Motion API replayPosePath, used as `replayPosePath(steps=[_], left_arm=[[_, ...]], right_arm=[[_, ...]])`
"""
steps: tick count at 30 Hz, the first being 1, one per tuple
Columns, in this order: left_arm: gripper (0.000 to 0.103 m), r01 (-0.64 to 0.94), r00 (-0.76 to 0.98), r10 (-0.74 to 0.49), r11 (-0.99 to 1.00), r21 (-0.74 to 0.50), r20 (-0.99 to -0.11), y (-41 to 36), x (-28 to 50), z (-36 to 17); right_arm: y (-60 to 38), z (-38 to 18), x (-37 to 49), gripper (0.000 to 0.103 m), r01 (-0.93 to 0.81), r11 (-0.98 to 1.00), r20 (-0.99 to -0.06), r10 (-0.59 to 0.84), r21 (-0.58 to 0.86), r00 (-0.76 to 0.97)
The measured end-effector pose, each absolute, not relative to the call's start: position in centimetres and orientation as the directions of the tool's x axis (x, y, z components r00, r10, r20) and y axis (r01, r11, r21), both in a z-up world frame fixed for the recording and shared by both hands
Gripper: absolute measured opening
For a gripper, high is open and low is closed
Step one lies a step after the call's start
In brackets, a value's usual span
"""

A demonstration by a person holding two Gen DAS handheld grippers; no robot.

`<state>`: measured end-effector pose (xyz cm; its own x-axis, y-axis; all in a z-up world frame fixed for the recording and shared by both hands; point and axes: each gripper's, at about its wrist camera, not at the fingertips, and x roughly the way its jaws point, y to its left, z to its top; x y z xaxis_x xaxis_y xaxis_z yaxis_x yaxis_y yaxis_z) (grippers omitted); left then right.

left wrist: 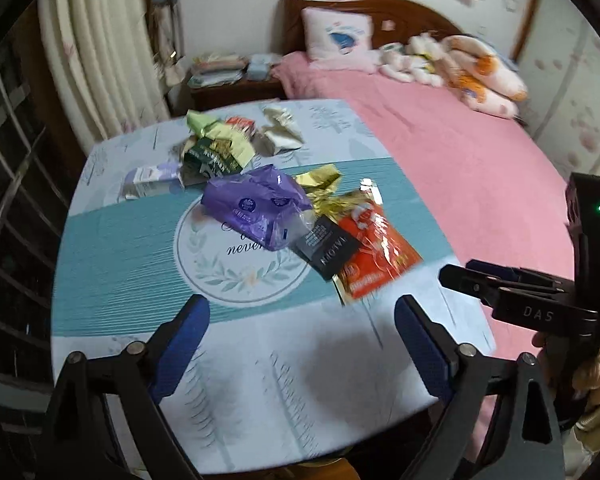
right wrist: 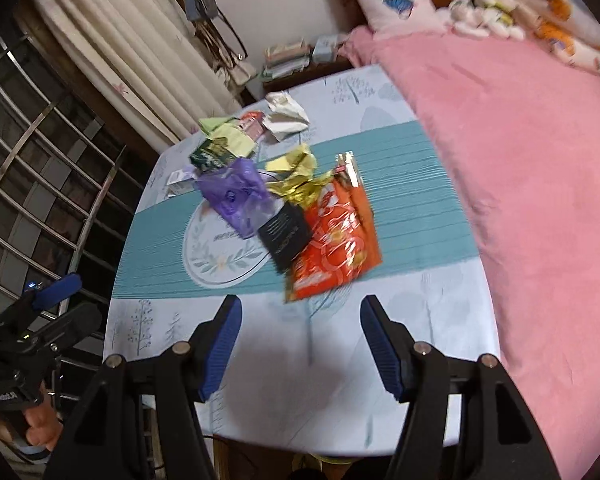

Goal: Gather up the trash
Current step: 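Grasp the orange snack bag with the right tool while the left tool approaches the black card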

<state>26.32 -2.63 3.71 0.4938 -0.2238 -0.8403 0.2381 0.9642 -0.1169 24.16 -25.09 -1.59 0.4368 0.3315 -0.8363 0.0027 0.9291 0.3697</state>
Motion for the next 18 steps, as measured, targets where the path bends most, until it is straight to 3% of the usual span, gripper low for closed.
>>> replayPosePath(steps=[3,7,11,18], left_arm=[[0.078,0.178,0.446,-0.209,0.974,-0.143,-0.870,-4.4,29.3,1.5],[0.078,0.094,0.415,-0.165,0.986,-0.138,-0.895,-6.0,32.0,-1.1],[0.072,0.041,0.378,-0.141,0.990,-0.135,-0.915,-6.9,33.4,-2.9],[0.071,0.002,0.345,-0.119,0.992,-0.126,-0.931,-7.7,34.6,-4.6]], right_arm=[[-27.2,-4.2,27.7,0.062,-0.007,0.906,-0.845,0.396,0.422,0.358],[-28.4,-7.2,31.7,0.060,-0.043,0.884,-0.846,0.459,0.466,0.270],[-27.9,-9.8,34.6,0.054,-0.083,0.854,-0.835,0.520,0.514,0.181],[-25.9,-12.3,36.6,0.040,-0.164,0.802,-0.802,0.591,0.574,0.083]])
